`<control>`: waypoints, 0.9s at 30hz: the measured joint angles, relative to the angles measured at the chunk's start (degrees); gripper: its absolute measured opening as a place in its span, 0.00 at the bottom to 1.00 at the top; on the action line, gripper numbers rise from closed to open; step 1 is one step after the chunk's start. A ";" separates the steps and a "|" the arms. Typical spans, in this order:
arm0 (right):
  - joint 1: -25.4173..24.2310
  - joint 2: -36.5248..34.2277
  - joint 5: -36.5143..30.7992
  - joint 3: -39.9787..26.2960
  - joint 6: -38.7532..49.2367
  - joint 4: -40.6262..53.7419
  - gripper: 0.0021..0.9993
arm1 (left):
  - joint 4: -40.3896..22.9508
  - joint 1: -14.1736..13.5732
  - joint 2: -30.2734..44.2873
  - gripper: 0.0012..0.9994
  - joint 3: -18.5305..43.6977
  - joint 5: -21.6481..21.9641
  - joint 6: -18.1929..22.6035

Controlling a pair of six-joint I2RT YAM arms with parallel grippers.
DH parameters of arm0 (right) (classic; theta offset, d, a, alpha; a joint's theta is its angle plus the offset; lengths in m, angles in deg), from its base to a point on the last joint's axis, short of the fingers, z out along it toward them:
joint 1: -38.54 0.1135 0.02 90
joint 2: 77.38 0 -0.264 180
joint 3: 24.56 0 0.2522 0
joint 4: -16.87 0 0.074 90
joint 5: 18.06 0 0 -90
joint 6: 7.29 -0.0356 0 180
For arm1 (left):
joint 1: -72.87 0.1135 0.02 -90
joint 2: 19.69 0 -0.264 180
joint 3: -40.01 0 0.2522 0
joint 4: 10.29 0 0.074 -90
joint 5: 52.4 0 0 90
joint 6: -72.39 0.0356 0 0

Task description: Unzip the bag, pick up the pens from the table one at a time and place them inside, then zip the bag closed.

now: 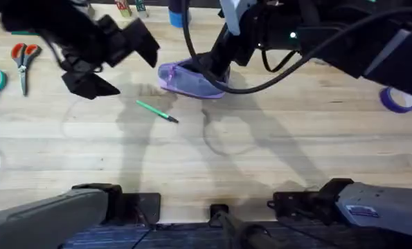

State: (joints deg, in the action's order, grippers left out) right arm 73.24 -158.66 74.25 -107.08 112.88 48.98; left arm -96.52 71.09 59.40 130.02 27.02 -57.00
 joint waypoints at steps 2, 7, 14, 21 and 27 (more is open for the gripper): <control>0.00 0.01 -0.27 0.00 0.00 0.57 1.00 | 0.01 -3.35 -0.02 1.00 0.00 3.76 -2.72; 0.00 0.00 -1.37 0.00 0.00 1.01 1.00 | 1.66 -7.98 -0.02 1.00 -0.26 10.13 -7.34; 0.00 0.00 -2.15 0.00 0.00 1.01 1.00 | 5.87 -8.30 -0.02 0.99 -7.18 12.28 -11.59; 0.00 0.00 -2.34 0.00 0.00 0.99 1.00 | 15.54 -8.30 -0.02 0.99 -15.35 11.84 -12.82; 0.00 0.02 -2.34 0.00 0.00 1.01 1.00 | 21.56 -8.30 -0.02 0.99 -22.24 11.84 -13.58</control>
State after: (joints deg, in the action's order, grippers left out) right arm 73.24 -158.64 71.90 -107.08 112.88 49.99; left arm -74.96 62.79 59.38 107.78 38.86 -70.58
